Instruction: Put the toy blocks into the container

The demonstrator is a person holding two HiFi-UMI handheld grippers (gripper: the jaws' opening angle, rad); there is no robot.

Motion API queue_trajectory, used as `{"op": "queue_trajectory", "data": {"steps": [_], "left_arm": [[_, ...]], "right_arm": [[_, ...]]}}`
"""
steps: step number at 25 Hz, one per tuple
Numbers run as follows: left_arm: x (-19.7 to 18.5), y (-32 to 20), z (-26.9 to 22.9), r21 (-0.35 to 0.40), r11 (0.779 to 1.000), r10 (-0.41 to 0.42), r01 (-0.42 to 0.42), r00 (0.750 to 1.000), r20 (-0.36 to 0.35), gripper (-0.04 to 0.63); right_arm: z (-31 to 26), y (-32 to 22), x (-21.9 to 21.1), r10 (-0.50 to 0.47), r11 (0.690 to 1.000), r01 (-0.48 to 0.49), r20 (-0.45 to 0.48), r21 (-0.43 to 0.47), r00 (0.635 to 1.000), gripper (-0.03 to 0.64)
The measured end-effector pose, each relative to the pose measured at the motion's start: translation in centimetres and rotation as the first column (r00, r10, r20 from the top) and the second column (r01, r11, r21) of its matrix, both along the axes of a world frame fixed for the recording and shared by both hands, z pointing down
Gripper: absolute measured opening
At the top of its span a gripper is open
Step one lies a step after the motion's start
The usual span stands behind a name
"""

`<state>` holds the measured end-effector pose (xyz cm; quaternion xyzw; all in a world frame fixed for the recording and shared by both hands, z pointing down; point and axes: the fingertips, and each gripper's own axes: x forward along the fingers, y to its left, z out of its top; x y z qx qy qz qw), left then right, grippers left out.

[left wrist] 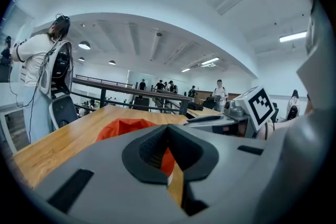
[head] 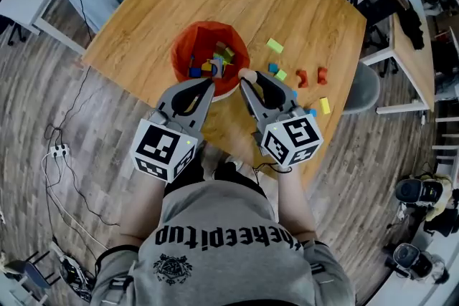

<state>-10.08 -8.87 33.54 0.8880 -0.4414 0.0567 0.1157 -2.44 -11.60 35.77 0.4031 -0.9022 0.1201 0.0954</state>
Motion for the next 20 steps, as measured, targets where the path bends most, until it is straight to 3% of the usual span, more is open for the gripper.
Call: {"op": "queue_trajectory", "data": {"steps": [9, 20], "left_arm": [[-3.4, -0.1, -0.1, 0.006, 0.998, -0.067, 0.067, 0.998, -0.004, 0.015], [-4.7, -0.7, -0.1, 0.004, 0.996, -0.087, 0.087, 0.996, -0.001, 0.015]], "right_arm": [[-0.1, -0.7, -3.4, -0.056, 0.998, 0.056, -0.003, 0.011, 0.998, 0.135], [0.3, -1.8, -4.5, -0.045, 0.999, 0.045, 0.013, 0.001, 0.999, 0.147]]}}
